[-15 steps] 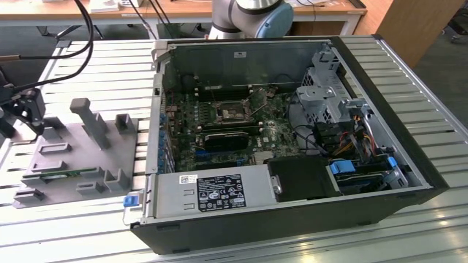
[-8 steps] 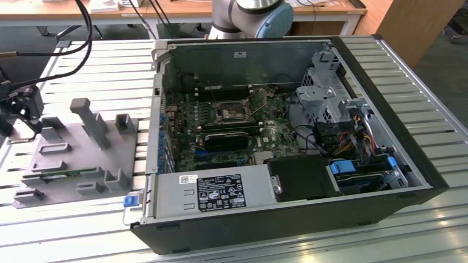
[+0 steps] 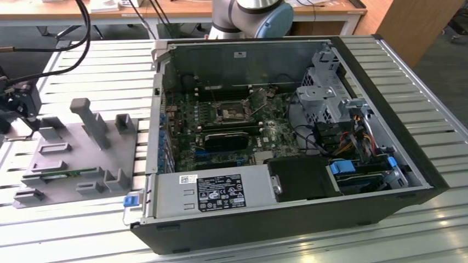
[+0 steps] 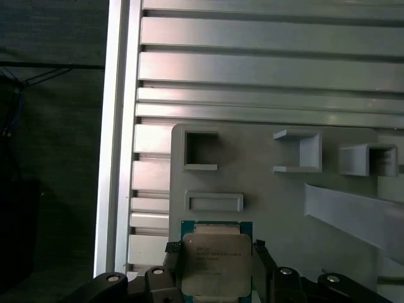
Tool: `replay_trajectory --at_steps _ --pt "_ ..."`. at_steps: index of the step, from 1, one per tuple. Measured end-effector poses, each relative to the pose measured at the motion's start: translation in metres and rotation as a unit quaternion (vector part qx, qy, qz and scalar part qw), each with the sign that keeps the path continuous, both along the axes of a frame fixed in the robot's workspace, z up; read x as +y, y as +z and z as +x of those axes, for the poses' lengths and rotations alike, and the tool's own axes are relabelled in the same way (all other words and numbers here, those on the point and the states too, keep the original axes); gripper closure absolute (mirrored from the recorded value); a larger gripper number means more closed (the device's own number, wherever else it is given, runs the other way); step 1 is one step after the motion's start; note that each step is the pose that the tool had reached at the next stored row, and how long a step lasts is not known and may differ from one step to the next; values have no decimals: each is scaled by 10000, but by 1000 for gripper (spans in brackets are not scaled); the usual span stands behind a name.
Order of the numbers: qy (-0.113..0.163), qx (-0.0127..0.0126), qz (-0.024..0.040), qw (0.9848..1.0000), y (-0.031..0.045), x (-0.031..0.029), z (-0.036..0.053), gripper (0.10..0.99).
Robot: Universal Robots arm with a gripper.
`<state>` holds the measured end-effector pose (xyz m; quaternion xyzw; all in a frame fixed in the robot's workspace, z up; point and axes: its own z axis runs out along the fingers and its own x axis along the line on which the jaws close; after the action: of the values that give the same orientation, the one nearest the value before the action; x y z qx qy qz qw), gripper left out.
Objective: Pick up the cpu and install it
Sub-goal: 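Pick up the cpu and move it towards the insertion slot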
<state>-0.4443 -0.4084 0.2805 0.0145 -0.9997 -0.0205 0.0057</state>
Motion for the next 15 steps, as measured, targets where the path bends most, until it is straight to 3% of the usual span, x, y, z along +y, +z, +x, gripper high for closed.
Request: replay_trajectory --at_steps 15 --pt "0 0 0 10000 265 1 0 553"
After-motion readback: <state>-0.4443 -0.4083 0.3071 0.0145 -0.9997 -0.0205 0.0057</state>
